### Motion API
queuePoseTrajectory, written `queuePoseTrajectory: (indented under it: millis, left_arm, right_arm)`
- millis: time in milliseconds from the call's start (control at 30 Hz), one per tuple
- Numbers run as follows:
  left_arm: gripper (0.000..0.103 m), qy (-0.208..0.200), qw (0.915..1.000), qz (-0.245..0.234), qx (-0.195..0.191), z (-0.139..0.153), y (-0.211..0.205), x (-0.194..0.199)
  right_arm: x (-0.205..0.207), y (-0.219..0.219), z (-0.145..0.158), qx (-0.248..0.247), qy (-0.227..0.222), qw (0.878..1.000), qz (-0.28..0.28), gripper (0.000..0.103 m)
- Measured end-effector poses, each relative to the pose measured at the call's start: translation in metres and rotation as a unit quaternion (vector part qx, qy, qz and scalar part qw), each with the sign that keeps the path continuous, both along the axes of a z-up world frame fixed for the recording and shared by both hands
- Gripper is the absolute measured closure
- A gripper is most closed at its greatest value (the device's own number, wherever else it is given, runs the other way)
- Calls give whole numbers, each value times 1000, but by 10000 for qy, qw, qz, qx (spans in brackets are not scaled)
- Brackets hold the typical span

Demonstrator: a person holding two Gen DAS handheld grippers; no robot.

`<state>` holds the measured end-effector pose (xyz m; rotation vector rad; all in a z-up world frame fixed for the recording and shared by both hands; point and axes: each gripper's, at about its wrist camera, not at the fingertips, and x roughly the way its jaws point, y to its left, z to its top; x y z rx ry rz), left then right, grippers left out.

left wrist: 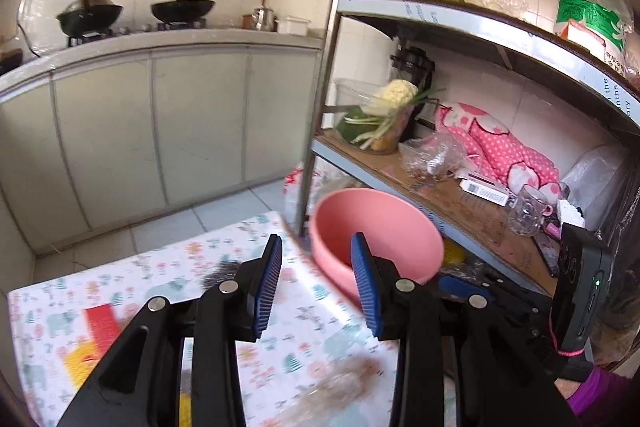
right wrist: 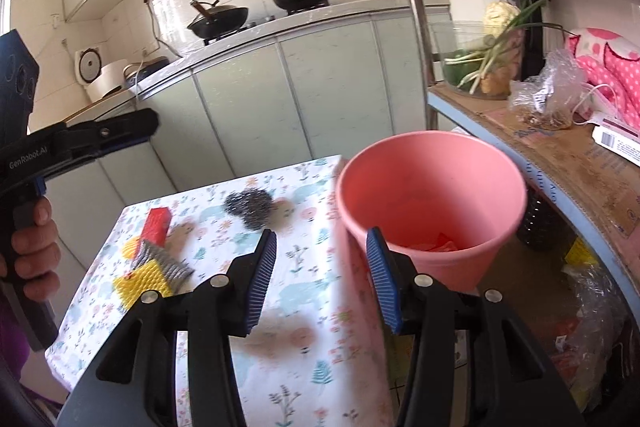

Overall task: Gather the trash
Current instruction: 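Move the left gripper to the yellow foam net while the right gripper reaches the crumpled clear wrap, then grasp the yellow foam net with the left gripper while the right gripper grasps the clear wrap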

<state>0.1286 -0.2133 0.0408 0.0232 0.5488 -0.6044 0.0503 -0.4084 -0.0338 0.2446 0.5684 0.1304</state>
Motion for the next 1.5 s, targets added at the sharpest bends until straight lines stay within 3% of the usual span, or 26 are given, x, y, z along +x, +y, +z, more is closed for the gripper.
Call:
queuePoseTrajectory:
  millis: [233, 433, 633, 900, 1200, 1500]
  left_arm:
    - [63, -203, 9970, 715, 222, 15, 82, -25]
    - [63, 16, 9917, 1254, 300, 7, 137, -33]
    - [63, 517, 9879, 1436, 276, -24, 168, -33]
    - [63, 1203, 9842, 1145, 614, -82, 153, -24]
    - [63, 998, 9859, 761, 1105, -107, 124, -21]
    - [63, 996, 9865, 651, 1127, -125, 125, -21]
  right_arm:
    - [0, 28, 2, 52, 193, 9992, 334, 55]
    - [6, 41, 2, 27, 351, 9984, 437, 55]
    - [12, 52, -5, 39, 614, 9964, 576, 55]
    - [21, 68, -15, 68, 951, 9917, 865, 55]
    - [30, 80, -11, -116, 1028, 9899, 968, 55]
    - [35, 95, -7, -284, 1117, 9885, 982, 55]
